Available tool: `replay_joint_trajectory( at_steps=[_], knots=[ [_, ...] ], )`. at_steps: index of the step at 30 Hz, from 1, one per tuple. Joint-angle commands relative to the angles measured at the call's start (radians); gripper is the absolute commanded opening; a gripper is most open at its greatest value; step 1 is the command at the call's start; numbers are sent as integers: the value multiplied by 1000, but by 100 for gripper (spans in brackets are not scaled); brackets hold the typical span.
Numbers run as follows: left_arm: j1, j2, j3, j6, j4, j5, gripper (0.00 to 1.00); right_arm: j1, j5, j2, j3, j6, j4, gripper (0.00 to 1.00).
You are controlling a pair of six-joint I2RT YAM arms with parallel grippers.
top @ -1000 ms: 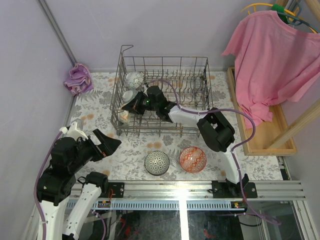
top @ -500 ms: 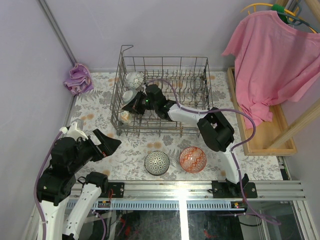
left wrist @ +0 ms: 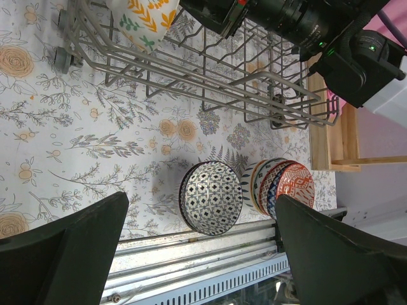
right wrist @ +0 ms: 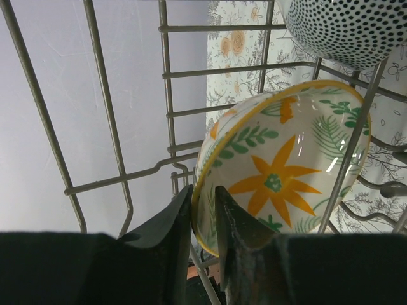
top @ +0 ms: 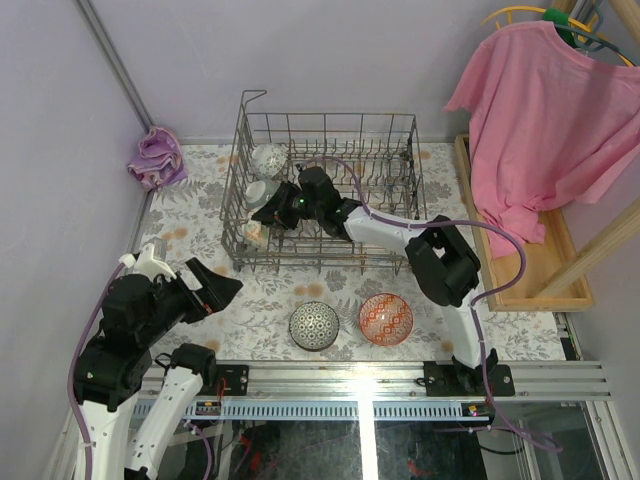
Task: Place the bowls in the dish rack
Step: Turn the bowl upside down on the dish rack.
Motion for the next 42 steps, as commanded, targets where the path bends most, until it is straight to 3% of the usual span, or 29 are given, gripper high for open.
replay_joint_trajectory(
  at_steps=[1, 34, 42],
  knots=[
    [-6, -5, 20, 2, -32, 78, 100, -10, 1, -77, -15, -33, -17, 29],
    [-6, -3, 14, 0, -35, 77, 100, -36, 69, -179, -111, -186, -206, 27],
    [-8, 11, 24, 5, -35, 76, 100, -36, 89, -221, -71, -253, -265, 37]
  ],
)
